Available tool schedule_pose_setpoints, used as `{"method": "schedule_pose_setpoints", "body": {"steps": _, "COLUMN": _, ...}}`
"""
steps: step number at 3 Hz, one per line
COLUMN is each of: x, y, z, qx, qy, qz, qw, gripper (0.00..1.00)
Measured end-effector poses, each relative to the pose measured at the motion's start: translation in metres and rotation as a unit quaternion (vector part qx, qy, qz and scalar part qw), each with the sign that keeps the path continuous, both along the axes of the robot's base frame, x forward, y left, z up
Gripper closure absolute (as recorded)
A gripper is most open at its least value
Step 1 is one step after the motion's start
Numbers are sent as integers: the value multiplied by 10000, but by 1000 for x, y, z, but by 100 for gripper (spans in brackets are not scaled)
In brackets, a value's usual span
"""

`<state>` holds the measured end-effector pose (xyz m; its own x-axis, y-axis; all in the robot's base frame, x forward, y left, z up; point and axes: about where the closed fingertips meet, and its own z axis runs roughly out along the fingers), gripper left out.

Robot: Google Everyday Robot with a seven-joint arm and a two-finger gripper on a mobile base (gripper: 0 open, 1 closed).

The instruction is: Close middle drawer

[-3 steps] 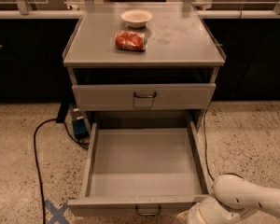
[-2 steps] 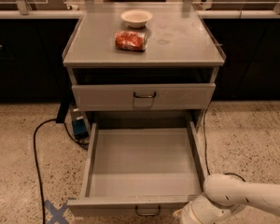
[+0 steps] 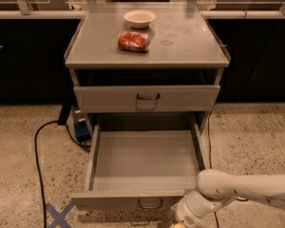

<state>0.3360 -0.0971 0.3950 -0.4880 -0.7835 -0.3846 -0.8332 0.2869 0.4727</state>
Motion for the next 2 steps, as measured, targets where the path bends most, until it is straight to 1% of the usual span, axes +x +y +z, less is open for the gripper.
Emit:
{"method": "schedule_pose_setpoints", "body": {"steps": 1, "x": 22, "y": 14, "z": -4, "qx": 18, "qy": -123, "qz": 82, "qw": 9999, "gripper": 0}}
{"method": "schedule_pose_setpoints", "body": {"steps": 2, "x": 46, "y": 32, "z": 4, "qx": 239, "qy": -405, "qz": 57, "qw": 9989, "gripper": 0}}
